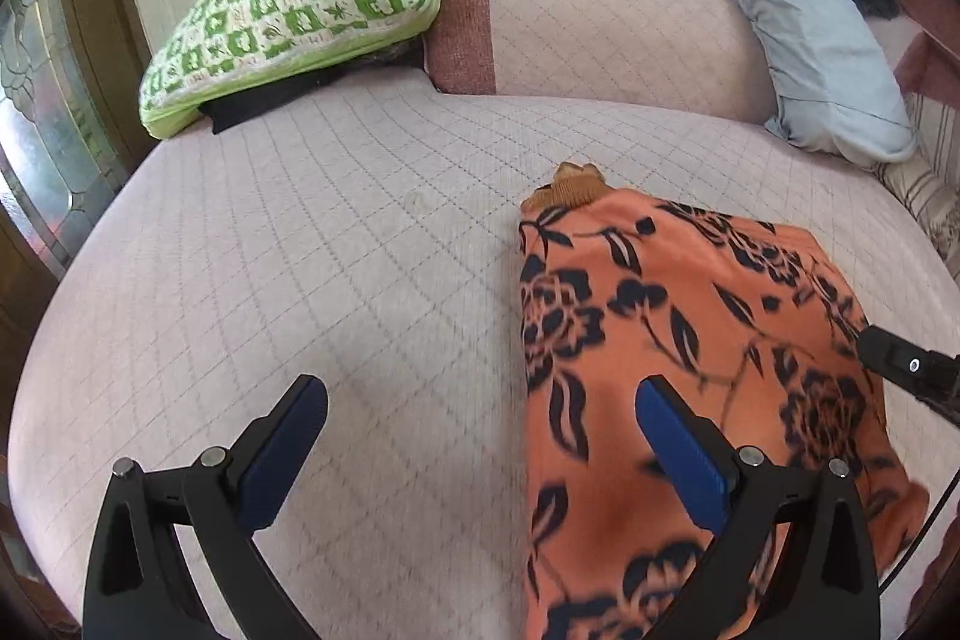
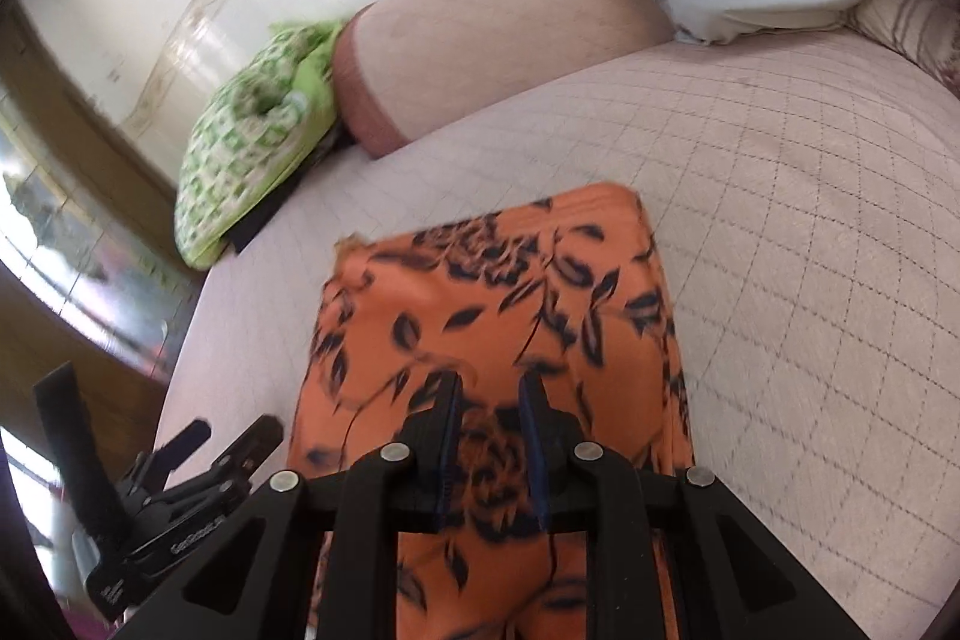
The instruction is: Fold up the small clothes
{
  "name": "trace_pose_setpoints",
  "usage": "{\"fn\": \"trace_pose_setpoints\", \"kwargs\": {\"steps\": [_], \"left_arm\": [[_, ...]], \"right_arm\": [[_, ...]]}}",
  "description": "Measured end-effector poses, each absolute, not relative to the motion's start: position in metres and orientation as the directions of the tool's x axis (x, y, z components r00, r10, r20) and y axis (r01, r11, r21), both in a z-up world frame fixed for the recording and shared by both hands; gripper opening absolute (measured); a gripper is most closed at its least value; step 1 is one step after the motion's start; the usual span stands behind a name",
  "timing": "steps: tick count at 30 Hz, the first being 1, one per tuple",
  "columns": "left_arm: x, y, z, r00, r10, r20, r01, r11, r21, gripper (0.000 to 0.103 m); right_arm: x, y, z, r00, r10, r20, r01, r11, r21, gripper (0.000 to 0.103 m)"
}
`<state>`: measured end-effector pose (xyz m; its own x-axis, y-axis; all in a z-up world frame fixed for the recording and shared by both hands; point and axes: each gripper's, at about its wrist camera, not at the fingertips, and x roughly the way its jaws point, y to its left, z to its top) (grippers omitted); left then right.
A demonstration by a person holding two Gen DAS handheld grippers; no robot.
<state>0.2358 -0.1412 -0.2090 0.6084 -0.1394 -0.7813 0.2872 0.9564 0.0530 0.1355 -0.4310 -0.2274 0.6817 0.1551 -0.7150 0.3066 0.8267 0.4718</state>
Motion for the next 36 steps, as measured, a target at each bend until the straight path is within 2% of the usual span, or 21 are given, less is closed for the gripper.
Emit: {"fn": "trace_pose_setpoints", "kwargs": {"steps": [4, 10, 14, 19, 21, 25, 29, 32, 34, 36], "left_arm": [[0.261, -0.153, -0.229, 0.542, -0.164, -0.824, 0.328, 0.944, 0.028, 0.102], [0.277, -0.145, -0.235, 0.484, -0.22, -0.847, 0.365, 0.931, -0.033, 0.102], [0.279, -0.131, -0.229, 0.494, -0.231, -0.838, 0.353, 0.934, -0.049, 0.102], [0.267, -0.125, -0.213, 0.576, -0.2, -0.793, 0.335, 0.942, 0.005, 0.102], [0.264, -0.128, -0.215, 0.573, -0.195, -0.796, 0.34, 0.94, 0.014, 0.102], [0.263, -0.141, -0.234, 0.548, -0.119, -0.828, 0.365, 0.924, 0.109, 0.102], [0.261, -0.143, -0.226, 0.568, -0.129, -0.813, 0.379, 0.917, 0.119, 0.102], [0.259, -0.138, -0.218, 0.558, -0.191, -0.807, 0.404, 0.912, 0.063, 0.102], [0.258, -0.135, -0.212, 0.511, -0.273, -0.815, 0.444, 0.896, -0.021, 0.102], [0.26, -0.131, -0.21, 0.434, -0.362, -0.825, 0.481, 0.867, -0.128, 0.102]], "right_arm": [[0.163, -0.439, -0.256, 0.603, 0.161, -0.781, 0.373, 0.809, 0.455, 0.022], [0.17, -0.446, -0.255, 0.609, 0.202, -0.767, 0.345, 0.803, 0.485, 0.022], [0.164, -0.462, -0.247, 0.654, 0.254, -0.712, 0.322, 0.759, 0.566, 0.022], [0.149, -0.47, -0.228, 0.718, 0.21, -0.664, 0.289, 0.778, 0.558, 0.022], [0.151, -0.468, -0.234, 0.687, 0.185, -0.703, 0.321, 0.791, 0.521, 0.022], [0.158, -0.472, -0.259, 0.599, 0.184, -0.78, 0.394, 0.779, 0.487, 0.023], [0.152, -0.471, -0.244, 0.629, 0.195, -0.752, 0.347, 0.796, 0.496, 0.023], [0.142, -0.474, -0.232, 0.665, 0.233, -0.709, 0.29, 0.795, 0.533, 0.023], [0.135, -0.476, -0.226, 0.678, 0.213, -0.704, 0.281, 0.81, 0.515, 0.033], [0.126, -0.483, -0.224, 0.696, 0.207, -0.687, 0.288, 0.797, 0.531, 0.076]]}}
